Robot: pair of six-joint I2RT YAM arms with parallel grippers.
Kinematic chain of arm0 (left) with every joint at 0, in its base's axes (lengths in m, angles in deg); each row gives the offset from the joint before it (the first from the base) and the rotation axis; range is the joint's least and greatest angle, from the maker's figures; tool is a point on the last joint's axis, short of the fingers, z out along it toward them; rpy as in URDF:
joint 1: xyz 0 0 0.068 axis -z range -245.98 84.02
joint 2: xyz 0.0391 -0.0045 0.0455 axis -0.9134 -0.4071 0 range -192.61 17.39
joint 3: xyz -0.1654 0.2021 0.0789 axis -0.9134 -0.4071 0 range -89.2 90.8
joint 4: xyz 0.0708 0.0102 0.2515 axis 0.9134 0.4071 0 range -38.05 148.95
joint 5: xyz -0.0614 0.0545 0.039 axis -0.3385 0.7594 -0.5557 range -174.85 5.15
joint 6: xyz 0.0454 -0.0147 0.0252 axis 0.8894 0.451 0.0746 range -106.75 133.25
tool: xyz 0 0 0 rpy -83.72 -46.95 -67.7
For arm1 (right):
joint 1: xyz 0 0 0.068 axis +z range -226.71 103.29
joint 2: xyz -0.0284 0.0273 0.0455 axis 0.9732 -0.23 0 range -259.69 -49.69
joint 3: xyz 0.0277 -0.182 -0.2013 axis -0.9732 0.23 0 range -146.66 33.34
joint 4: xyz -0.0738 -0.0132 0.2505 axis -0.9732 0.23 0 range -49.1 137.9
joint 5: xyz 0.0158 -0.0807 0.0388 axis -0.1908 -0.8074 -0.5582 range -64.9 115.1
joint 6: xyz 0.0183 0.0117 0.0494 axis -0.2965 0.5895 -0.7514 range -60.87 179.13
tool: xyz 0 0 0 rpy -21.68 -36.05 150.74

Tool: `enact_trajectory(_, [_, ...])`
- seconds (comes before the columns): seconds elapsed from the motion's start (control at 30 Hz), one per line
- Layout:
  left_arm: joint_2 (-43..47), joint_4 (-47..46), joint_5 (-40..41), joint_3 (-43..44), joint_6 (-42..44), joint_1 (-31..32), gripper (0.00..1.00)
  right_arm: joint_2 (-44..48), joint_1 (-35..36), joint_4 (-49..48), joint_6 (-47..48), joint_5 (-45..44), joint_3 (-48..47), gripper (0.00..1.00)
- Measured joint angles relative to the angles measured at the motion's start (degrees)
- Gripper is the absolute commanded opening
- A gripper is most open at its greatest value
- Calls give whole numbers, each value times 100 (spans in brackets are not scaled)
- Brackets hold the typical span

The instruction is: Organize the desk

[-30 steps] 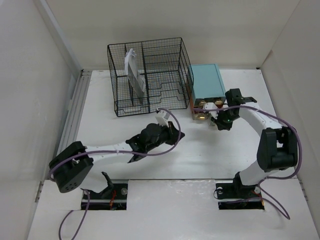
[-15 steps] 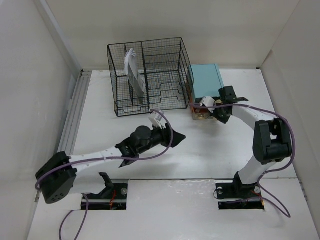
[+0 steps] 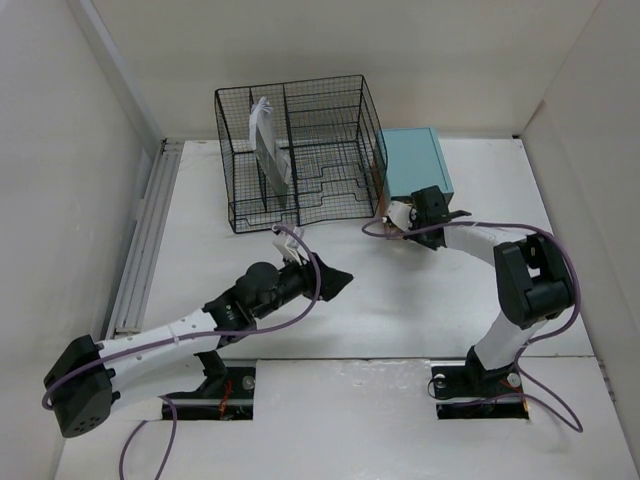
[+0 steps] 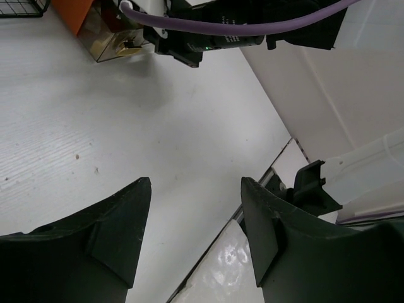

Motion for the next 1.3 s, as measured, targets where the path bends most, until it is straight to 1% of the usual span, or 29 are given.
enact_trajectory(0.3, [127, 245, 44, -87, -2, 0, 56, 133, 175, -1233, 162, -890, 595, 0])
enact_trajectory(0.47, [151, 256, 57, -127, 0, 0, 56, 219, 192, -1506, 286, -1093, 723, 0])
enact_trajectory(0.57, [151, 297, 74, -153, -2, 0, 56, 522, 164, -1515, 275, -1056, 785, 0])
enact_trajectory(0.67, [140, 304, 83, -157, 2, 0, 53, 1084, 22, -1202, 278, -527, 717, 0])
enact_trajectory(0.7, [114, 289, 83, -157, 2, 0, 51, 1268, -50, -997, 293, -284, 614, 0])
enact_trajectory(0.73, [72, 262, 87, -157, 4, 0, 46, 1414, -133, -761, 308, 2, 459, 0])
enact_trajectory(0.77, [-2, 212, 81, -157, 0, 0, 31, 1517, -203, -507, 339, 238, 291, 0])
enact_trajectory(0.83, [-271, 44, 70, -144, -13, 0, 11, 1679, -361, -9, 407, 844, -107, 0])
enact_trajectory(0.87, [-442, -39, 63, -133, -2, 0, 4, 1757, -444, 212, 420, 1110, -258, 0])
enact_trajectory(0.9, [-673, -164, 44, -105, -9, 0, 0, 1853, -518, 385, 417, 1355, -363, 4])
enact_trajectory(0.93, [-949, -297, 7, -42, -2, -2, 0, 1967, -597, 535, 400, 1569, -413, 17])
enact_trajectory(0.97, [-1268, -452, -48, 48, -28, -4, 0, 2103, -673, 632, 343, 1749, -424, 61])
enact_trajectory(1.03, [-2022, -894, -225, 278, -131, -33, 0, 2470, -826, 608, 92, 1908, -319, 100])
enact_trajectory(1.13, [-3128, -1602, -557, 654, -341, -98, 0, 3320, -1080, 144, -385, 1917, 122, 100])
enact_trajectory(1.17, [-3495, -1864, -673, 793, -424, -127, 0, 3595, -1187, 44, -544, 1945, 212, 83])
enact_trajectory(1.2, [-3797, -2061, -734, 914, -494, -157, 0, 3794, -1292, 2, -671, 2000, 219, 25])
enact_trajectory(1.23, [-4081, -2249, -804, 1021, -555, -179, 0, 3906, -1384, -22, -815, 2074, 170, 2])
enact_trajectory(1.27, [-4341, -2411, -852, 1128, -616, -214, 0, 3915, -1456, 0, -997, 2146, 61, 0])
enact_trajectory(1.3, [-4586, -2546, -898, 1259, -673, -240, 0, 3834, -1541, 28, -1222, 2286, -170, 0])
